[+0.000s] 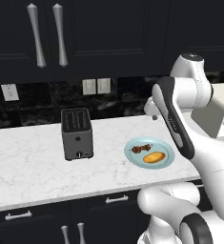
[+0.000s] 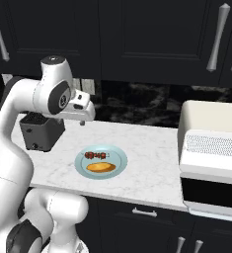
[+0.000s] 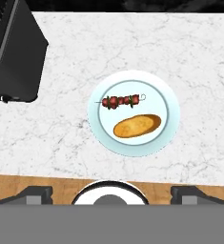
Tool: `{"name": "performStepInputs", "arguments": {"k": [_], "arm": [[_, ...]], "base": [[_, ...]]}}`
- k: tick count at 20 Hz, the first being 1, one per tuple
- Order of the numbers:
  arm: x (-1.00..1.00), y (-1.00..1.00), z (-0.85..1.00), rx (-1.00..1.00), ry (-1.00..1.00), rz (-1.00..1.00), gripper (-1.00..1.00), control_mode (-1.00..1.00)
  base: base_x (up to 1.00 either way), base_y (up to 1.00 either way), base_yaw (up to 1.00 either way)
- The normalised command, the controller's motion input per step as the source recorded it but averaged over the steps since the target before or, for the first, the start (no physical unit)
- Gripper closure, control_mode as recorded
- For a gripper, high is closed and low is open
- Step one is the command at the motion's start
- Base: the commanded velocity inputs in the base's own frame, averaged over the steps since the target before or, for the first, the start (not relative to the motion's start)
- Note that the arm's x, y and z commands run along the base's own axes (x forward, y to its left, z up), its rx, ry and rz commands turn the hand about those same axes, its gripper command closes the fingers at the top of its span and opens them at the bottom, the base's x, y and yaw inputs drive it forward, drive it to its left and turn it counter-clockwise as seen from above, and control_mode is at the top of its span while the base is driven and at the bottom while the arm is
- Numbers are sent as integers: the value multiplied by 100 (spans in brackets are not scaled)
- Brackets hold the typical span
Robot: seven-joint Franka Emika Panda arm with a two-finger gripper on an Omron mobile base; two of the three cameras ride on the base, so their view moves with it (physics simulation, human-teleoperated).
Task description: Pick up the kebab skewer and baguette bread, and place them inside the toaster oven. Close the toaster oven door and start by setting the timer.
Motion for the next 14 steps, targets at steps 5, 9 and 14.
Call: {"name": "performStepInputs", "arguments": {"k": [5, 9, 14], "arm": [[-14, 12, -5, -1, 1, -1, -100, -100], [-27, -21, 0, 0, 0, -2, -100, -100], [-35, -1, -21, 0, 1, -2, -100, -100]], "base": [[0, 0, 0], [0, 0, 0], [0, 0, 0]]}}
